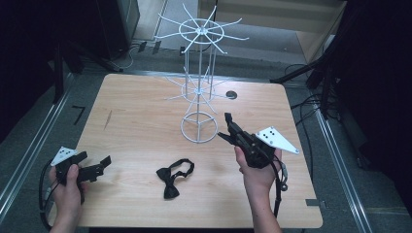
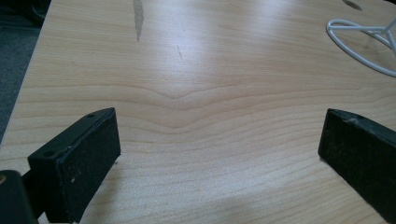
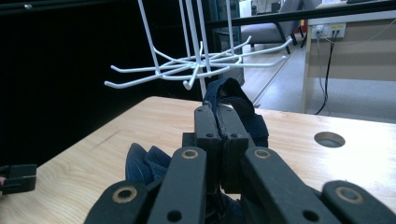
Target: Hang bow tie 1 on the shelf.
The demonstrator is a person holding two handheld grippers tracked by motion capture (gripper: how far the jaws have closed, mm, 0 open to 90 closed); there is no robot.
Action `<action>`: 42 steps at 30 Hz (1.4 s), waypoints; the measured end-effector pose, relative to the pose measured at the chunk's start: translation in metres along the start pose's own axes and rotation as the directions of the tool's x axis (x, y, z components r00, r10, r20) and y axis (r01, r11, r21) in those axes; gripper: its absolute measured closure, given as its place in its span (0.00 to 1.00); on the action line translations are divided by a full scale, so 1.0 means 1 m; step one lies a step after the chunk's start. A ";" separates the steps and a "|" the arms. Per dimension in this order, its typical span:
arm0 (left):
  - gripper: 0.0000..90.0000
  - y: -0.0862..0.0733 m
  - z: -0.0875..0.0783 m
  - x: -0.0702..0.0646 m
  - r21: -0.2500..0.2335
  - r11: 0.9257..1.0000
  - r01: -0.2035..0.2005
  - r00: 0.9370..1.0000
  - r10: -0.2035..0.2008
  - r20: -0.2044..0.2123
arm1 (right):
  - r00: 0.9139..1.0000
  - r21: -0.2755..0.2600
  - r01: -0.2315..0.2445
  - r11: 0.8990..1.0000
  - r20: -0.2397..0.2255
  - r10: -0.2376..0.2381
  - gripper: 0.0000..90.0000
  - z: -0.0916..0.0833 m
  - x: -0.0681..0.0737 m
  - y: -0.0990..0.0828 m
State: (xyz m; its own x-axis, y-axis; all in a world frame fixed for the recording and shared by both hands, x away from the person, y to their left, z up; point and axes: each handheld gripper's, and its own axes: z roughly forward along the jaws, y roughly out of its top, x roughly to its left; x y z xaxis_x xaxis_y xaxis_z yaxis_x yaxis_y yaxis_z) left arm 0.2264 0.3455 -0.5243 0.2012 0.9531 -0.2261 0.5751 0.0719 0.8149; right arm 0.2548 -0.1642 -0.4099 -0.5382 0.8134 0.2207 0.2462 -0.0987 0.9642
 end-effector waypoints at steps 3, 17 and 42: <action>0.00 0.000 0.000 0.000 -0.002 1.000 0.001 1.000 -0.001 -0.002 | 1.000 0.001 0.002 1.000 -0.003 -0.002 1.00 0.003 0.003 0.006; 0.00 0.000 -0.001 -0.001 -0.017 1.000 -0.004 1.000 0.004 -0.019 | 1.000 -0.010 0.028 1.000 -0.012 -0.028 1.00 0.013 0.017 0.015; 0.00 -0.001 -0.001 -0.001 -0.016 1.000 0.002 1.000 -0.002 -0.016 | 0.997 0.046 0.073 0.996 0.019 -0.074 1.00 0.056 0.039 -0.001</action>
State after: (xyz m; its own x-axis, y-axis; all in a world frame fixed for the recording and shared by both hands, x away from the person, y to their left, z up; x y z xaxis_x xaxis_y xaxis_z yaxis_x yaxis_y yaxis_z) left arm 0.2252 0.3447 -0.5240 0.1877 0.9574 -0.2194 0.5629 0.0782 0.8228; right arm 0.2790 -0.1006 -0.4102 -0.5392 0.8294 0.1460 0.2428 -0.0129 0.9700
